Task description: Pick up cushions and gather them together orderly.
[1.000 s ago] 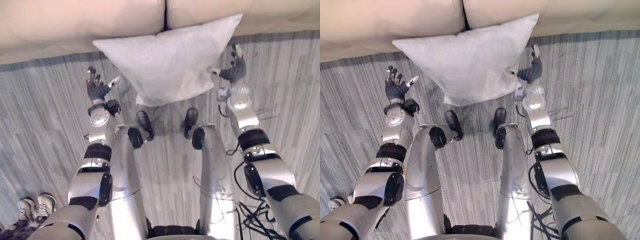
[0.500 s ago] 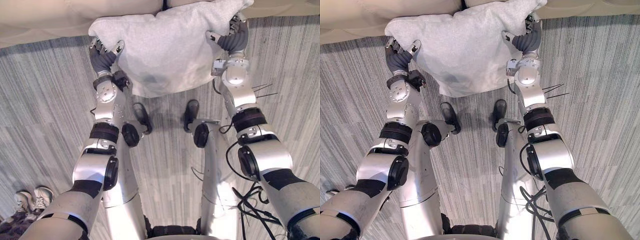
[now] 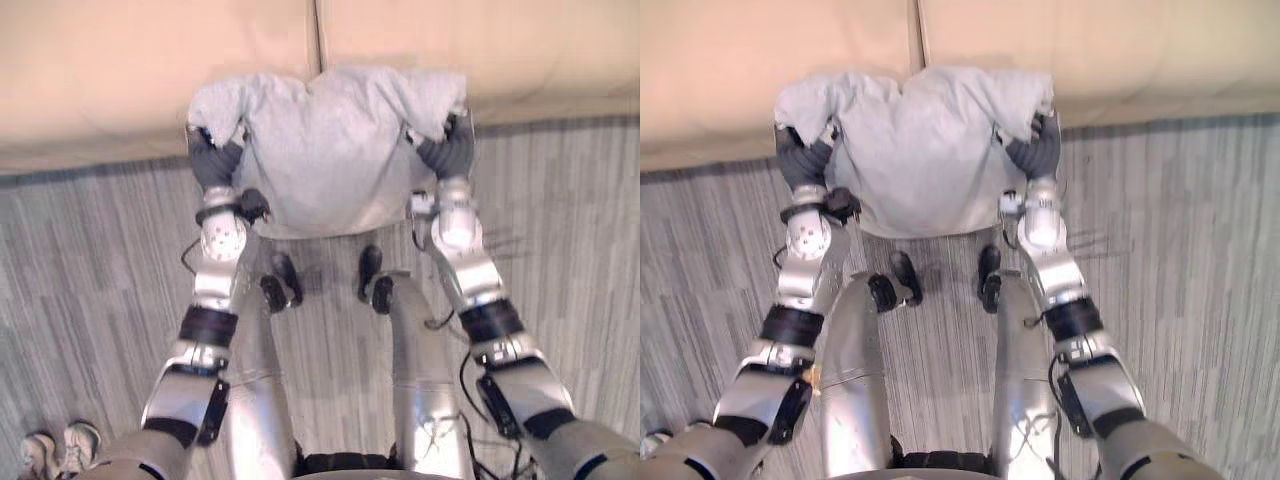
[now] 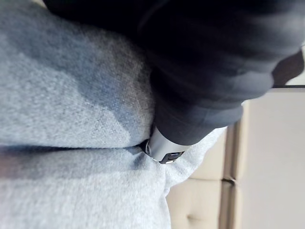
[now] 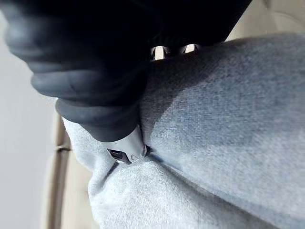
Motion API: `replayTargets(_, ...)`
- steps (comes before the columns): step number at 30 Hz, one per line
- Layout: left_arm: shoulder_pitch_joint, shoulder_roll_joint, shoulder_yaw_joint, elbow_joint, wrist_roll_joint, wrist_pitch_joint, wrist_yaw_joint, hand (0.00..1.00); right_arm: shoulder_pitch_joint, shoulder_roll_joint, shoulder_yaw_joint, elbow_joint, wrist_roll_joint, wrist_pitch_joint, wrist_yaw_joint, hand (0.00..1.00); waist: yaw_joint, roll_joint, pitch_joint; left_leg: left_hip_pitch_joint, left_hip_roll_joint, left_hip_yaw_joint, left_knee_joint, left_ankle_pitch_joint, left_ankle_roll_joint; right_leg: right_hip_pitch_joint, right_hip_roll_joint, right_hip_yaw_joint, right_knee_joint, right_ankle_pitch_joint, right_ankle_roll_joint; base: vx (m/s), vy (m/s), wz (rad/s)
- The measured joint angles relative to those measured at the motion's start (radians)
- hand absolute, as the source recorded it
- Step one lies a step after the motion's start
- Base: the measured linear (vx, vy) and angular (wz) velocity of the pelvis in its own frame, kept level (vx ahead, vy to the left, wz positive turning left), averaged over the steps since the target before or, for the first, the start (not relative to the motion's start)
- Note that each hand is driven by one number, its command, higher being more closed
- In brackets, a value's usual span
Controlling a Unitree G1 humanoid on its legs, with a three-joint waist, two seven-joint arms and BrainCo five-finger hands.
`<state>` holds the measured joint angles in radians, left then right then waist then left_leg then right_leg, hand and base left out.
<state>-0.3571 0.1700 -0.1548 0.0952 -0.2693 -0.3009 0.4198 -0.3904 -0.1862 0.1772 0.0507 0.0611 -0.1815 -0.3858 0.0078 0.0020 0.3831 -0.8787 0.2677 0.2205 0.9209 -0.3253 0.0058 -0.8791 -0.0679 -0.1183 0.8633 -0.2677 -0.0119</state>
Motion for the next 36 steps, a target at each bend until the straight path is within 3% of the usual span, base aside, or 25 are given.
replayTargets(2,0.127,-0.013,-0.012,-0.059,0.026,-0.012,-0.005,1.00,0.121,0.011,0.016,-0.093,-0.046,-0.010,0.020,1.00,0.001,-0.001,-0.023,0.158,-0.010,0.015,-0.077,-0.001,-0.001,0.161,-0.005,-0.018,-0.082,0.002,0.003,0.23,0.009,0.04)
replayTargets(5,0.255,-0.010,-0.018,-0.089,0.028,-0.020,-0.026,1.00,0.233,0.018,0.040,-0.174,-0.072,-0.026,0.063,1.00,0.003,-0.010,-0.087,0.294,-0.040,0.030,-0.187,0.010,-0.017,0.293,-0.009,-0.019,-0.186,0.009,0.018,0.22,0.042,0.07)
replayTargets(9,0.397,-0.001,-0.032,-0.089,0.028,-0.028,-0.070,1.00,0.298,0.007,0.047,-0.157,-0.069,-0.048,0.137,1.00,0.001,-0.016,-0.159,0.457,-0.097,0.042,-0.376,0.065,-0.018,0.453,-0.019,-0.023,-0.368,0.058,0.038,0.18,0.027,0.13)
replayTargets(16,0.489,0.003,-0.032,-0.089,0.038,-0.029,-0.094,1.00,0.298,-0.024,0.059,-0.093,-0.062,-0.049,0.192,1.00,0.002,-0.016,-0.203,0.636,-0.132,0.092,-0.559,0.096,-0.015,0.635,-0.006,0.013,-0.600,0.147,0.061,0.16,0.059,-0.19)
replayTargets(20,0.497,-0.001,-0.032,-0.089,0.038,-0.029,-0.098,1.00,0.290,-0.028,0.062,-0.086,-0.065,-0.049,0.194,1.00,0.004,-0.017,-0.212,0.705,-0.145,0.112,-0.586,0.091,-0.009,0.648,-0.012,0.052,-0.561,0.161,0.061,0.09,0.086,-0.31)
replayTargets(24,0.518,0.007,-0.033,-0.089,0.048,-0.011,-0.116,1.00,0.261,-0.029,0.069,0.000,-0.075,-0.049,0.193,1.00,-0.002,-0.022,-0.208,0.821,-0.155,0.129,-0.589,0.022,0.012,0.528,-0.043,0.067,-0.162,0.165,0.086,0.05,0.075,-0.24)
replayTargets(25,0.533,0.012,-0.034,-0.089,0.049,-0.006,-0.116,1.00,0.262,-0.030,0.073,0.018,-0.083,-0.049,0.193,1.00,-0.016,-0.018,-0.207,0.851,-0.167,0.129,-0.588,-0.008,0.028,0.480,-0.065,0.059,-0.059,0.154,0.070,0.10,0.046,-0.01)
replayTargets(27,0.536,0.011,-0.035,-0.088,0.060,-0.005,-0.116,1.00,0.262,-0.040,0.077,0.023,-0.100,-0.049,0.194,1.00,-0.024,-0.016,-0.211,0.868,-0.172,0.124,-0.584,-0.031,0.023,0.430,-0.073,0.034,-0.099,0.105,0.072,0.12,0.019,0.05)
replayTargets(28,0.533,0.018,-0.036,-0.088,0.067,-0.006,-0.116,1.00,0.263,-0.042,0.077,0.023,-0.103,-0.049,0.195,1.00,-0.026,-0.003,-0.204,0.874,-0.177,0.110,-0.595,-0.036,0.017,0.407,-0.068,0.027,-0.212,0.111,0.072,0.16,-0.017,0.19)
replayTargets(29,0.532,0.025,-0.038,-0.086,0.067,-0.005,-0.117,1.00,0.266,-0.049,0.076,0.024,-0.103,-0.048,0.196,1.00,-0.037,-0.011,-0.209,0.882,-0.183,0.097,-0.613,-0.036,0.014,0.402,-0.061,0.023,-0.342,0.144,0.078,0.30,-0.068,0.41)
replayTargets(31,0.531,0.047,-0.060,-0.083,0.067,-0.001,-0.125,1.00,0.287,-0.067,0.071,0.023,-0.103,-0.048,0.206,1.00,-0.059,-0.019,-0.212,0.919,-0.211,0.066,-0.661,-0.027,-0.026,0.425,-0.050,0.039,-0.635,0.272,0.082,0.40,-0.137,0.70)
replayTargets(32,0.527,0.048,-0.084,-0.069,0.068,0.000,-0.133,1.00,0.309,-0.079,0.061,0.023,-0.103,-0.047,0.209,1.00,-0.068,-0.013,-0.215,0.938,-0.216,0.036,-0.665,-0.040,-0.047,0.431,-0.046,0.067,-0.636,0.387,0.060,0.56,-0.209,0.79)
replayTargets(33,0.528,0.028,-0.111,-0.041,0.068,0.009,-0.143,1.00,0.334,-0.105,0.046,0.024,-0.104,-0.033,0.214,1.00,-0.072,0.044,-0.228,0.944,-0.173,0.006,-0.661,-0.030,-0.084,0.422,-0.031,0.037,-0.572,0.365,0.044,0.39,-0.152,0.57)
replayTargets(34,0.526,0.026,-0.115,-0.037,0.068,0.010,-0.148,1.00,0.339,-0.104,0.042,0.024,-0.104,-0.029,0.214,1.00,-0.072,0.048,-0.229,0.938,-0.166,-0.001,-0.650,-0.021,-0.099,0.421,-0.030,0.032,-0.561,0.350,0.042,0.56,-0.223,0.49)
replayTargets(35,0.507,0.017,-0.118,-0.014,0.068,0.010,-0.164,1.00,0.353,-0.103,0.018,0.024,-0.109,-0.026,0.214,1.00,-0.075,0.053,-0.230,0.885,-0.145,-0.032,-0.550,0.008,-0.148,0.430,-0.026,0.000,-0.550,0.330,0.020,0.44,-0.205,0.40)
replayTargets(36,0.475,0.016,-0.117,0.022,0.067,0.012,-0.182,1.00,0.360,-0.108,0.004,0.024,-0.111,-0.026,0.214,1.00,-0.071,0.053,-0.230,0.805,-0.108,-0.047,-0.370,0.060,-0.172,0.463,-0.016,-0.023,-0.564,0.313,0.005,0.53,-0.243,0.40)
